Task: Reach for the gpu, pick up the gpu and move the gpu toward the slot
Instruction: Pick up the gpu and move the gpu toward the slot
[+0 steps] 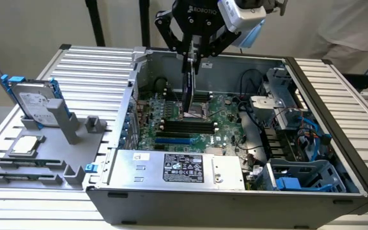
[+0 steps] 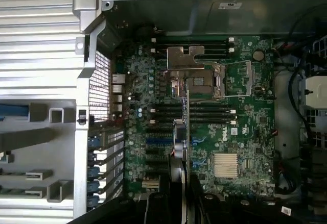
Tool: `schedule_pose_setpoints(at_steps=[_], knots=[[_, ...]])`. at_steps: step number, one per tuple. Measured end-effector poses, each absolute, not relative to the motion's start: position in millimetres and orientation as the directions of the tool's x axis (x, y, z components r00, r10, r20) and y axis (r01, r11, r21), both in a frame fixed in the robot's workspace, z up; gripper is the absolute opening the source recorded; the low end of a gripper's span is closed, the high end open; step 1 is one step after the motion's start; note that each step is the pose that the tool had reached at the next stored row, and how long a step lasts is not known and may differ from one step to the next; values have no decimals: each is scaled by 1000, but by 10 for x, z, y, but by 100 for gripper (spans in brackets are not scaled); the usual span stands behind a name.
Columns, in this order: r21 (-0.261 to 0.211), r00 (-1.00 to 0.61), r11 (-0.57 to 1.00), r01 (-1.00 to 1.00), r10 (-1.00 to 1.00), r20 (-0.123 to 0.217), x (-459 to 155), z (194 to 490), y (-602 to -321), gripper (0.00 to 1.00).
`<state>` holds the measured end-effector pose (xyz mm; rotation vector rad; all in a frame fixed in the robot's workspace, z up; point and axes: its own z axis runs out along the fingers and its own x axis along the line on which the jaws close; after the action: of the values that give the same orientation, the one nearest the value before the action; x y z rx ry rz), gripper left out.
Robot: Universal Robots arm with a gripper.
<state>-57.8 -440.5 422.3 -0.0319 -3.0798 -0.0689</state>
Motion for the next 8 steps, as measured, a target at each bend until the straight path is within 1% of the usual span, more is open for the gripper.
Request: schedule_pose_setpoints(at_steps=[8], knots=[[44,-998,999,22,19,61,-385,4147,-4248,26]])
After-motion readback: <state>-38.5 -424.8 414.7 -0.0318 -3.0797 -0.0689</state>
